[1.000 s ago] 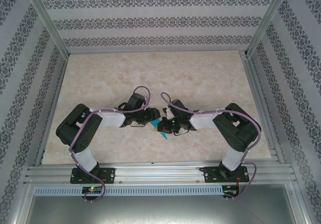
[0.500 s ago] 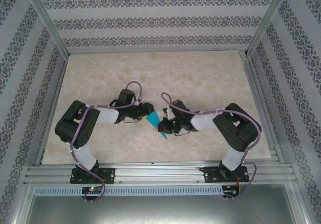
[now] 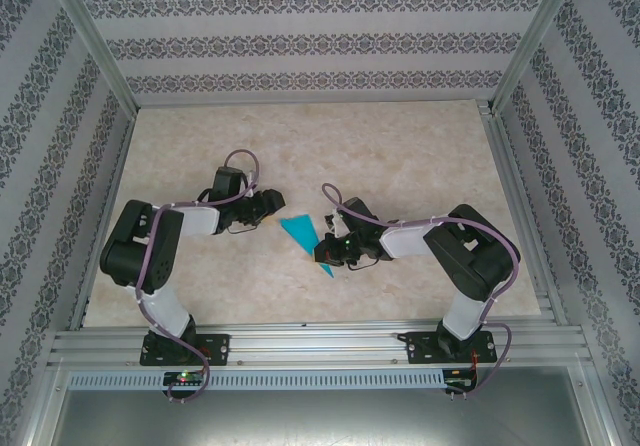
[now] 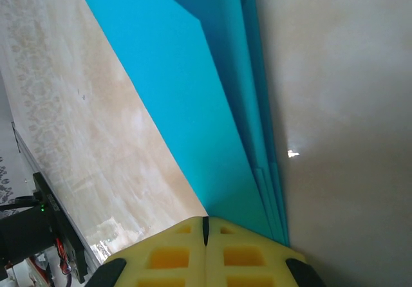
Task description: Fold a paper plane with a square sheet of paper (pick it up from the middle)
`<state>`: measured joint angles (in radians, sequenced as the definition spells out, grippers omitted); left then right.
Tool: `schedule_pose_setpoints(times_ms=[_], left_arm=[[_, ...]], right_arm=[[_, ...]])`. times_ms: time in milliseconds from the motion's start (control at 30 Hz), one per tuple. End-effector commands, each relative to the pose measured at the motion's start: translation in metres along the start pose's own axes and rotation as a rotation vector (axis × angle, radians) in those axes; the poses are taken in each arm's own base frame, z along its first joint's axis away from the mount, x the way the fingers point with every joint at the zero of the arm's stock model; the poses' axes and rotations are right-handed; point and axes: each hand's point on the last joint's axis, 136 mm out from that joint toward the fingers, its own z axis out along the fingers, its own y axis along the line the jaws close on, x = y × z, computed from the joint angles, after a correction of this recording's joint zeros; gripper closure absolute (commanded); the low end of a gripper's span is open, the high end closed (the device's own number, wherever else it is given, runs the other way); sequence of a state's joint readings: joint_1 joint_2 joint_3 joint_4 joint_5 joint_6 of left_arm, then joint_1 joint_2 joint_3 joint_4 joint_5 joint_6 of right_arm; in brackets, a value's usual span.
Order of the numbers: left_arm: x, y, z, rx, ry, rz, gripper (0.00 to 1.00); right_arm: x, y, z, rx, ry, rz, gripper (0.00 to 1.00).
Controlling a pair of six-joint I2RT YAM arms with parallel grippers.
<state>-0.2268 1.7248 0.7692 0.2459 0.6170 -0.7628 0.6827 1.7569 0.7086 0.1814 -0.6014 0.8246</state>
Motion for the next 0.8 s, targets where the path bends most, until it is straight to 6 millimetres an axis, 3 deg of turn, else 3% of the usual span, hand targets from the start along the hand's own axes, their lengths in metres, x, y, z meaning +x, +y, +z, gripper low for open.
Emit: schedule_pose_setpoints(times_ms=[0, 167, 200, 333, 433, 567, 767], left_arm=[[-0.014, -0.022, -0.024, 0.010, -0.047, 0.047, 0.43], [0.008, -0.035, -0.039, -0.041, -0.030, 0.060, 0.44], [0.015, -0.035, -0.041, -0.077, -0.021, 0.068, 0.44], [0.038, -0.025, -0.051, -0.256, 0.015, 0.081, 0.44], [0.054, -0.019, -0.057, -0.404, 0.040, 0.126, 0.41], [0.071, -0.026, -0.053, -0.539, 0.082, 0.216, 0.38], [0.087, -0.046, -0.038, -0.595, 0.104, 0.266, 0.31]], right_arm=[[0.020, -0.038, 0.006, 0.116, 0.043, 0.123, 0.96], [0.004, -0.015, 0.007, 0.042, -0.070, 0.161, 0.95], [0.000, -0.002, 0.006, -0.010, -0.102, 0.146, 0.94], [-0.012, 0.023, -0.016, -0.097, -0.211, 0.108, 0.89], [-0.017, 0.014, -0.040, -0.037, -0.287, 0.085, 0.84], [-0.021, -0.007, -0.067, 0.078, -0.351, 0.061, 0.80], [-0.025, -0.026, -0.085, 0.133, -0.399, 0.075, 0.75]])
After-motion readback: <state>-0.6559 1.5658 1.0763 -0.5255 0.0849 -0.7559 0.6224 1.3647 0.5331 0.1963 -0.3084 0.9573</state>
